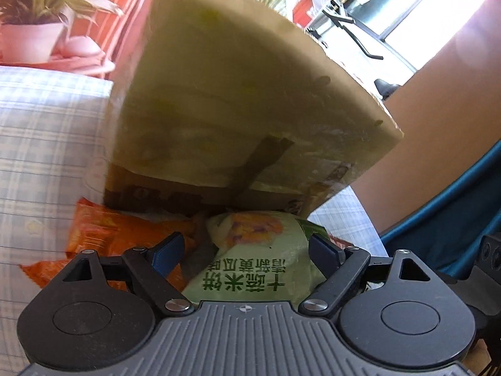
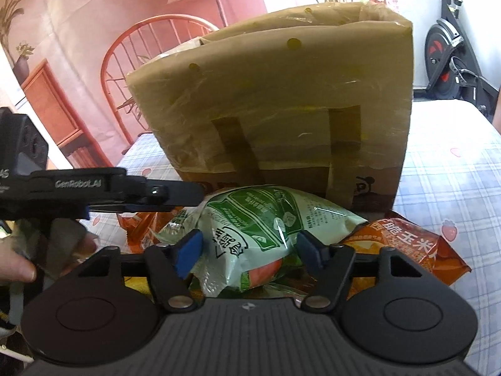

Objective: Organize snacks
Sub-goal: 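Lower the right tool onto the green-and-white bag while the left tool grasps the green bag, then lift both held green bags up over the box rim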

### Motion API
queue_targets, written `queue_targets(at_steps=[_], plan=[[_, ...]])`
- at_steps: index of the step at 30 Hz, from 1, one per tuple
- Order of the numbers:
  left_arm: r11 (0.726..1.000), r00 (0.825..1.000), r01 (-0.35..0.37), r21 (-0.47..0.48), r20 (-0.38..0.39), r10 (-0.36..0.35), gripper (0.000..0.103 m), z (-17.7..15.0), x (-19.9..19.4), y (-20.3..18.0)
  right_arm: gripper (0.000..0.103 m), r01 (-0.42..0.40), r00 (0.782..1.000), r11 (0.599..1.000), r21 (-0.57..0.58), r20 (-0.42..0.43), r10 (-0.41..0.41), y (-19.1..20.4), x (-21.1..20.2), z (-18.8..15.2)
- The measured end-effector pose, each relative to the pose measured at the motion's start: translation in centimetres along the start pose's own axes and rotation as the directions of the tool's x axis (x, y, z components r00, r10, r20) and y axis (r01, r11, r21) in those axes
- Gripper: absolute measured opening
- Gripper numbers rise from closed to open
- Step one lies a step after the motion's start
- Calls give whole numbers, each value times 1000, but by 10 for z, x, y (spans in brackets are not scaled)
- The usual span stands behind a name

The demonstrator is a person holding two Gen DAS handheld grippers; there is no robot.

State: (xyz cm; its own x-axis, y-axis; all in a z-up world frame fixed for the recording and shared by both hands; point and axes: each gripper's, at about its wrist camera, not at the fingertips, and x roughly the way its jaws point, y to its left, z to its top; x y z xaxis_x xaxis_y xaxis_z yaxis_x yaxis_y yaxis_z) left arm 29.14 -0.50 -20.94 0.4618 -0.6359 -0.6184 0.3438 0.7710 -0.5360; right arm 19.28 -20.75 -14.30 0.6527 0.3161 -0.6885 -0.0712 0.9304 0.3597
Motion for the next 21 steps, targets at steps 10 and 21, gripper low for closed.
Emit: queue_targets(at_steps=[10,21], plan=[[996,997,77,-52,-20,-78,80,-6,8,8,67,-12,1000,1000,11,-12,12,-3,5,0],[994,995,97,51,11,-98,63,-10,-3,-5,56,-10,1000,1000,-2,6,10,-3,4,2]])
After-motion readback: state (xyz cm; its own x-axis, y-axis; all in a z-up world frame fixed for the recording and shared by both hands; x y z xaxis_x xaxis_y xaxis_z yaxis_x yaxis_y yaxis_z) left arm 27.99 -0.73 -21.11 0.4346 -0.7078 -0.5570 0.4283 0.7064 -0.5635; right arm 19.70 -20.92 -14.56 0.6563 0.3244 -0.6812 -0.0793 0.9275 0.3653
